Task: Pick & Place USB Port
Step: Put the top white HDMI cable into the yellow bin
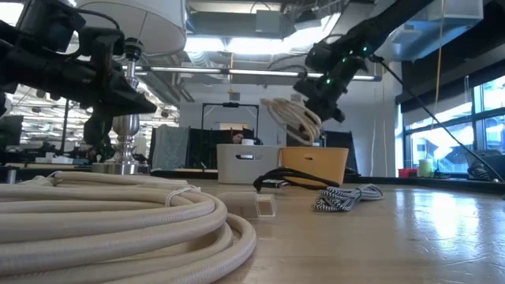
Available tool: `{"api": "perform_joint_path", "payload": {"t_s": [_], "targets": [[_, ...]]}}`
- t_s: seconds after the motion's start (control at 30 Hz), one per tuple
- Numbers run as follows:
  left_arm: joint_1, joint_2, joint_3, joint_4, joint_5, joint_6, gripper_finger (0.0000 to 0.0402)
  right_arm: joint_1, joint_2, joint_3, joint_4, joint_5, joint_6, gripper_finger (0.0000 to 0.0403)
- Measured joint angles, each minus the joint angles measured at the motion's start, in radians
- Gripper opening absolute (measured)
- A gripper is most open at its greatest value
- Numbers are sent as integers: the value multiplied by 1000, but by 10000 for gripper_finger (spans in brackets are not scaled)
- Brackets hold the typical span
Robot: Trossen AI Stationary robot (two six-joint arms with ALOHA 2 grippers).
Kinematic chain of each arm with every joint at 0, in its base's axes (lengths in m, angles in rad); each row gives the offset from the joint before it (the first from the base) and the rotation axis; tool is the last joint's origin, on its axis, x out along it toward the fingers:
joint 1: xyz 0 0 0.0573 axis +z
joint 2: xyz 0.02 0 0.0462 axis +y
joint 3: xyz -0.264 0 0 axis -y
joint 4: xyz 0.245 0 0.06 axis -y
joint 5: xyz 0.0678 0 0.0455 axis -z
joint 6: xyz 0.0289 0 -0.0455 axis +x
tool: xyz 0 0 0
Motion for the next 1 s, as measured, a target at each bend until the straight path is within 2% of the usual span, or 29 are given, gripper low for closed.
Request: {"api": "perform_joint_path", "payload": {"t_s": [0.17,0.37,0.5,0.57,0.73,0.8,1.0], "targets": [[0,0,0,68,-7,32,4,37,-117,0,-59,25,-16,15],[0,0,0,67,-29,96,4,129,-275,-7,-155,67,-30,15],[0,0,0,66,-80,113,4,148,-342,-109,-57,115,-1,15],[0,0,0,66,-90,113,4,110,-343,-181,29,82,61,15],[0,0,0,66,-78,114,4,24,-299,-340,326,-104,257,15],[0,0,0,66,-76,114,4,4,-270,-374,416,-120,309,15],[0,0,0,65,-75,115,4,-29,-157,-381,440,-114,336,15]]}}
